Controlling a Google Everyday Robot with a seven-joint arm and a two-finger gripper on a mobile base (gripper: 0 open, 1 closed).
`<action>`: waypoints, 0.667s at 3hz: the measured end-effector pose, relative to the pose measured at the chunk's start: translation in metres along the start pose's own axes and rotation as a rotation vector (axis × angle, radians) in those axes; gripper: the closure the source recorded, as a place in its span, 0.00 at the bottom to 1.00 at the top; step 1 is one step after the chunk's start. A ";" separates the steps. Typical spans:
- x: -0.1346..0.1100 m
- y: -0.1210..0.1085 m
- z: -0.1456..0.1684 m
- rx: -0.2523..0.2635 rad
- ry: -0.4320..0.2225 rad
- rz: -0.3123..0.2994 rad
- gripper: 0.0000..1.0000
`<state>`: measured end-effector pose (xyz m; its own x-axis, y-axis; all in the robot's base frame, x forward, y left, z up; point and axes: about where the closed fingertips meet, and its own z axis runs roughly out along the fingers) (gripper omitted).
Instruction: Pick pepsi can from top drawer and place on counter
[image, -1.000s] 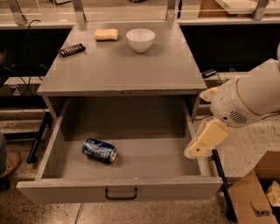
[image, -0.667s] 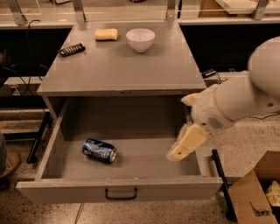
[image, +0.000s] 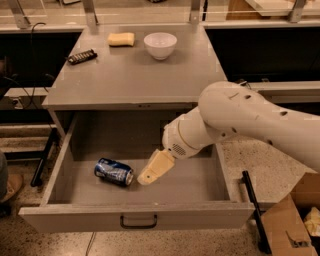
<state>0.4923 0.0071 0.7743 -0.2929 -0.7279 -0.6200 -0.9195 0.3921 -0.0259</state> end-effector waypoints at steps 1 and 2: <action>0.000 0.000 0.000 0.000 0.000 -0.006 0.00; 0.013 -0.003 0.022 0.046 0.030 0.024 0.00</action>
Offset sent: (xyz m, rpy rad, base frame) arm 0.0165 0.0014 -0.0817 -0.1021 -0.0145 -0.1682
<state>0.4973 0.0088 0.7487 -0.3232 -0.7340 -0.5973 -0.8994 0.4346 -0.0475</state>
